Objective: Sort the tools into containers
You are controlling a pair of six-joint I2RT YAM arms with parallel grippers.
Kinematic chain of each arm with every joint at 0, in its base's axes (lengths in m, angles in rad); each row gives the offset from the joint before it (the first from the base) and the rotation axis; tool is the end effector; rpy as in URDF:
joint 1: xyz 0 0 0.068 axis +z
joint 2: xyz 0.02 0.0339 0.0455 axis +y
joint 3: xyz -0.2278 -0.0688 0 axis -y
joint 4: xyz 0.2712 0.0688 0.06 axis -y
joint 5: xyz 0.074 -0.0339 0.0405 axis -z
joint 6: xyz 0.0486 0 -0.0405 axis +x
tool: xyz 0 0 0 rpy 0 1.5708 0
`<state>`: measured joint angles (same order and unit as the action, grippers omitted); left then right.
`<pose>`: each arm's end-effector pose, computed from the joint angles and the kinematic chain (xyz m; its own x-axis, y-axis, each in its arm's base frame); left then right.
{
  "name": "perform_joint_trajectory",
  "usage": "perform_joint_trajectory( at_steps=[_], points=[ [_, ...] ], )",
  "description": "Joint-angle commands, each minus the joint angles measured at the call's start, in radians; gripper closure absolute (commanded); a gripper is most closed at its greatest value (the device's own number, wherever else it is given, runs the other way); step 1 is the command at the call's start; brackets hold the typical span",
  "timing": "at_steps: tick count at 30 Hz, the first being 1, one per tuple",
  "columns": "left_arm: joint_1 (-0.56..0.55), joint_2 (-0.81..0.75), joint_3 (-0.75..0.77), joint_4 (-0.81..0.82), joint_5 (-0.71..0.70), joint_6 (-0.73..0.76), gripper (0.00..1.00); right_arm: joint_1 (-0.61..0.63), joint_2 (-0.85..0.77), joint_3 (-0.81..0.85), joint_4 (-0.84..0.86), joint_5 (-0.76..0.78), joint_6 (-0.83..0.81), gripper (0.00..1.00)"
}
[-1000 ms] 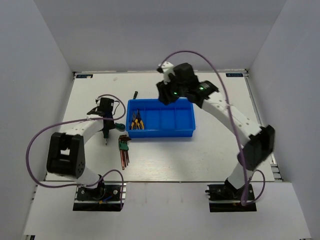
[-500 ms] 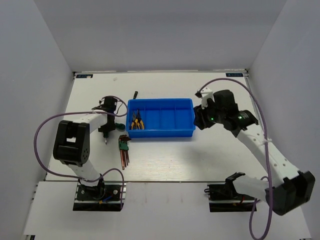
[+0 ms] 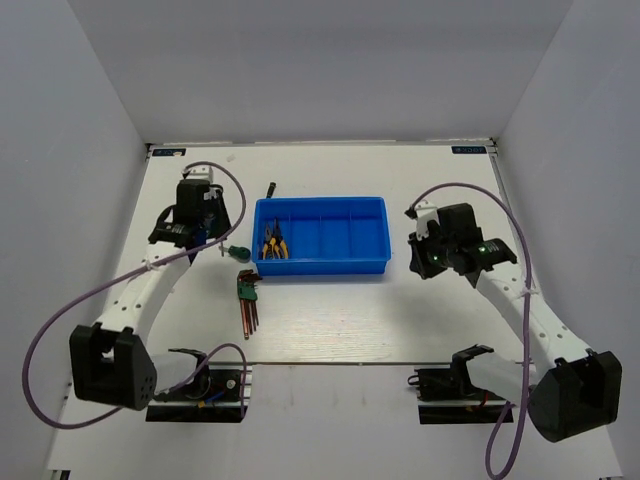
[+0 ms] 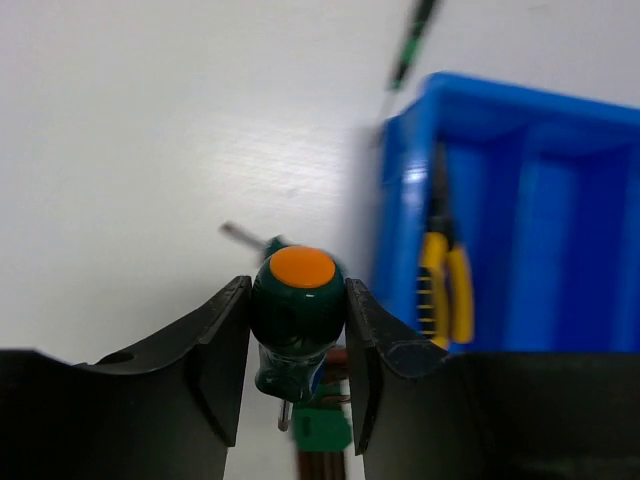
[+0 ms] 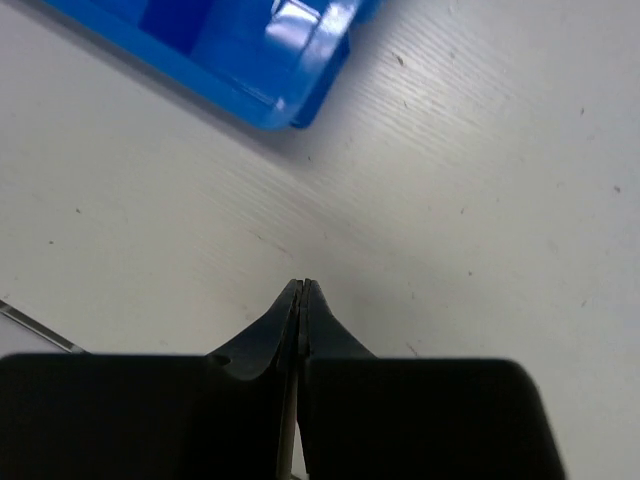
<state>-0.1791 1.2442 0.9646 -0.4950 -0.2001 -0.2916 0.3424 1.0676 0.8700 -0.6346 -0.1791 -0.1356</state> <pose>0.3078 -0.0459 0.2270 -0.6692 -0.1652 -0.7245 -0.1645 0.9837 -0.0723 0.2513 0.0988 0.2286 -0.6302 -0.3658 -0.6849 -0.5334 0.8449 0.0395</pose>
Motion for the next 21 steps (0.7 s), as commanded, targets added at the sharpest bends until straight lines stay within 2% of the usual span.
perform_joint_trajectory(
  at_steps=[1,5,9,14,21],
  points=[
    [-0.005,-0.032,0.026,0.148,0.301,0.012,1.00,-0.034,-0.014,-0.025,0.018,-0.003,-0.016,1.00],
    [-0.025,0.046,0.026,0.327,0.519,-0.029,1.00,-0.059,-0.006,-0.031,0.013,-0.036,-0.024,1.00],
    [-0.048,0.155,0.017,0.456,0.603,-0.066,1.00,-0.078,0.002,-0.039,0.013,-0.060,-0.024,1.00],
    [-0.114,0.262,0.063,0.536,0.637,-0.075,1.00,-0.095,0.023,-0.039,0.004,-0.079,-0.027,1.00],
    [-0.178,0.390,0.169,0.503,0.605,-0.055,1.00,-0.109,0.037,-0.040,0.003,-0.103,-0.029,1.00]
  ],
)
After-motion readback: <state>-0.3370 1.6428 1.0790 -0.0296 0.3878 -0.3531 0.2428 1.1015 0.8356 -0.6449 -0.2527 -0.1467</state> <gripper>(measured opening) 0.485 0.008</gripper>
